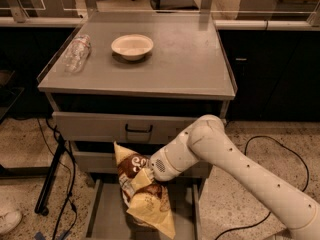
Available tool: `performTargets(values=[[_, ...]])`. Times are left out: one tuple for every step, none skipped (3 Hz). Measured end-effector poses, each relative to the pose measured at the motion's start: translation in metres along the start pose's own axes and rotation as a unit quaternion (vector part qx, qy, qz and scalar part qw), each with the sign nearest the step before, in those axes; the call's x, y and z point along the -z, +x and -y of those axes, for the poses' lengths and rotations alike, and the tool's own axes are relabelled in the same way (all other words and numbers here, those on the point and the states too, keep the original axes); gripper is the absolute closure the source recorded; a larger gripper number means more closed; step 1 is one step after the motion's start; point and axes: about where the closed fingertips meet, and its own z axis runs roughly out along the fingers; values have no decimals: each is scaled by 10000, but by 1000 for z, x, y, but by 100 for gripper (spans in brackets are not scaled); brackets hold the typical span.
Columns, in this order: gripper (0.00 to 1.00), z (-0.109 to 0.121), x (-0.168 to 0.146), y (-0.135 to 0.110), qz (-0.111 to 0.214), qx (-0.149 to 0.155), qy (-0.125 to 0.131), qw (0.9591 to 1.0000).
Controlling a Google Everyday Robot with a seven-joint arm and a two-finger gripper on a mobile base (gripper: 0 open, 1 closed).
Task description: Place brown chip bag into bottom drawer
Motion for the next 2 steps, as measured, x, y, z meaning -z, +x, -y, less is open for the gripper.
performTargets(values=[[100,1,-1,0,-2,-12,-6,10000],[100,24,-18,8,-46,-276,7,9996]])
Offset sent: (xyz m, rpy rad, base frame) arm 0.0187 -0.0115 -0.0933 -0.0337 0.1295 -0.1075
